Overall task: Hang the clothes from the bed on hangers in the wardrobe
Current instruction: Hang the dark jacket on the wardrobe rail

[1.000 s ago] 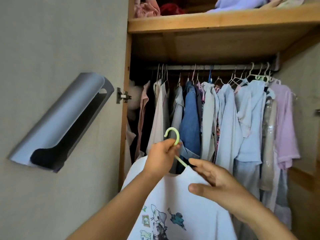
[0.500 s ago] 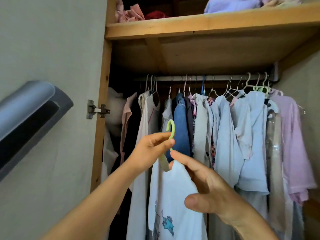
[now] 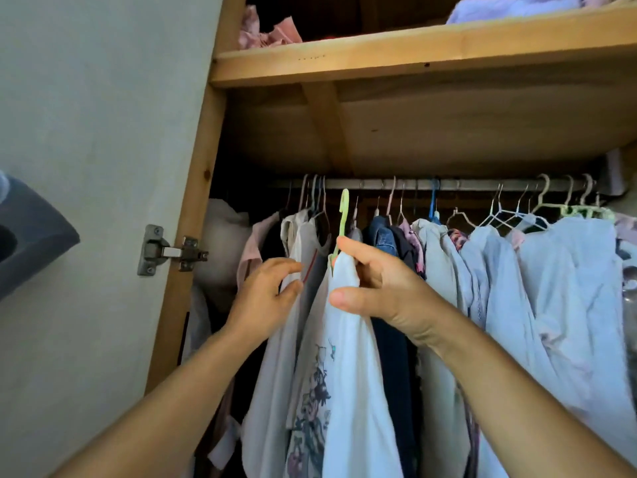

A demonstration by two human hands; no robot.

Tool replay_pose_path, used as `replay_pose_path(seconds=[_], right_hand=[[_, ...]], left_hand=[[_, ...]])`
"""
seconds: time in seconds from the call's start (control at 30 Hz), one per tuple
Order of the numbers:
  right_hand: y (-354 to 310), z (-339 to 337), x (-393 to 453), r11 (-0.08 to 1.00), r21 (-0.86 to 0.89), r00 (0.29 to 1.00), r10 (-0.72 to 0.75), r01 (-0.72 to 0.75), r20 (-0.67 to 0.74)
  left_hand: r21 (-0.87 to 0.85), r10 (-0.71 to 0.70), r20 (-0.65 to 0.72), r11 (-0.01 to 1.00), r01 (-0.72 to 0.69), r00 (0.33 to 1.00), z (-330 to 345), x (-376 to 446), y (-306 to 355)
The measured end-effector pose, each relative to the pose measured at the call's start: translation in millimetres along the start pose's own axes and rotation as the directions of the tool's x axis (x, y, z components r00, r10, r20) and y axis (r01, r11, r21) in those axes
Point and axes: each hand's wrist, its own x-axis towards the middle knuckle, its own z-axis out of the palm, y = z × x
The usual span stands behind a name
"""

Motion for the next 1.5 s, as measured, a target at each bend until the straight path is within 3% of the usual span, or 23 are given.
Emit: replay_pose_path(seconds=[0.47,0.7,1.3,1.5], right_hand=[[55.1,-75.1,183.1,0.940,-0.338,0.998,0.011,-0.033,-0.067],[56.8,-93.7,235.1,0.869,-0.491,0.998,0.043,-0.063,-0.052],[71.7,-104.4,279.2,0.892,-0.432,0.989,0.091,-0.131,-0.113],[76.3,-110.2,281.0,0.871,-0.456,0.983,0.173,-0.182,-0.060]], left_hand=[[0.262,0.240,-0.064,0.941,-0.216,0.969,41.7,116.3,-71.7],[0.129,0.310,-0.241,0.949,-0.286,0.920,57.3,116.3,-96.2],[-0.022,0.292,-0.330,0.948,-0.317,0.898,74.2,119.6,-98.4],[-0.011,0.289,-0.366,0.949,-0.314,0.885,76.0,120.1,-99.2]])
